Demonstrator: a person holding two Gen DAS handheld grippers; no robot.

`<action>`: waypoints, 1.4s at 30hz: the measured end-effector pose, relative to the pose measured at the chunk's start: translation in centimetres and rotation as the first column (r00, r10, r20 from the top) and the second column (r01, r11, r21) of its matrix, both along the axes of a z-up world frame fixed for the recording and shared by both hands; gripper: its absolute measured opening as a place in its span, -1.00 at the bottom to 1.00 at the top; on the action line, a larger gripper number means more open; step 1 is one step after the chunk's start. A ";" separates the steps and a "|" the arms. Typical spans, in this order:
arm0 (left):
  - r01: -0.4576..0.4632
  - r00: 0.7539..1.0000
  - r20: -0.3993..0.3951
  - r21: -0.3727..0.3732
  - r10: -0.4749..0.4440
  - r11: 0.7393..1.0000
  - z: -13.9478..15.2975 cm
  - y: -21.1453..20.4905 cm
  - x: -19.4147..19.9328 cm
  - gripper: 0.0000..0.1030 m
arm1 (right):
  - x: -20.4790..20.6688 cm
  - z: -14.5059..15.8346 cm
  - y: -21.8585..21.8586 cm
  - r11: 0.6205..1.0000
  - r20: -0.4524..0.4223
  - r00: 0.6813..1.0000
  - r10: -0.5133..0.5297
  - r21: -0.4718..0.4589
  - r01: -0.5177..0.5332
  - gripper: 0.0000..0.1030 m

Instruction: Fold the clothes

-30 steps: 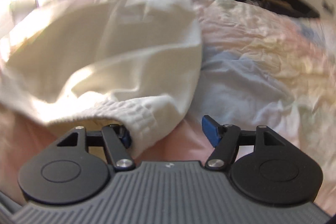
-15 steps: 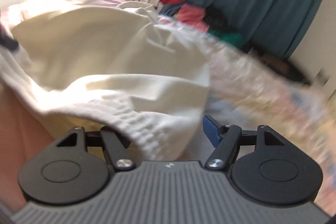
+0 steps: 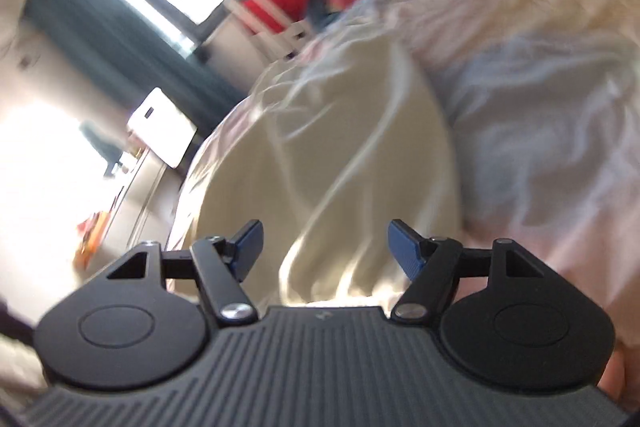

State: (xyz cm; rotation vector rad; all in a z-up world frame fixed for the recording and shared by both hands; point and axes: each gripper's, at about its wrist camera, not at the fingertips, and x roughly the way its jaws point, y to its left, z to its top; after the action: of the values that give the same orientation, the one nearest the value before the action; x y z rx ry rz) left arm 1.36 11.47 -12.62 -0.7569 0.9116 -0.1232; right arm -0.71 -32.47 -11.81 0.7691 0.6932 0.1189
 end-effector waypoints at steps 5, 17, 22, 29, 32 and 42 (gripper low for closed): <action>-0.003 1.000 -0.008 -0.004 0.003 1.000 -0.2 -0.2 0.1 0.25 | 1.5 -3.8 -0.4 0.996 -0.199 0.976 -0.085 -0.038 0.079 0.40; -0.111 0.985 0.115 -0.120 0.125 0.987 1.8 2.3 -1.1 -0.68 | 0.8 -2.4 1.4 0.997 -0.091 0.995 0.045 0.070 -0.038 0.37; -0.140 0.987 0.072 -0.086 0.146 0.986 1.1 2.5 -0.8 -0.67 | 1.3 -4.0 0.7 0.999 -0.222 0.975 -0.030 0.030 0.038 0.39; -0.127 0.992 0.011 -0.074 0.128 0.989 -0.4 2.5 -0.1 -0.16 | 2.0 -5.2 2.8 0.985 -0.228 0.967 0.116 0.152 -0.083 0.40; -0.127 0.992 0.006 -0.077 0.128 0.989 -1.0 2.4 0.4 -0.03 | 1.9 -5.0 3.9 0.996 -0.241 0.967 0.077 0.065 -0.063 0.04; -0.136 0.982 0.140 0.061 0.126 0.989 5.9 4.1 3.7 -0.72 | -0.5 -0.8 7.7 0.987 -0.088 0.986 0.141 0.091 -0.133 -0.54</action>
State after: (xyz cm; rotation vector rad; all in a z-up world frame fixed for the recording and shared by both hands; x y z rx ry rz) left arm 5.06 15.53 -6.77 -0.7318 0.7305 -0.0258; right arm -1.25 -24.74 -12.62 0.8121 0.8354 0.2396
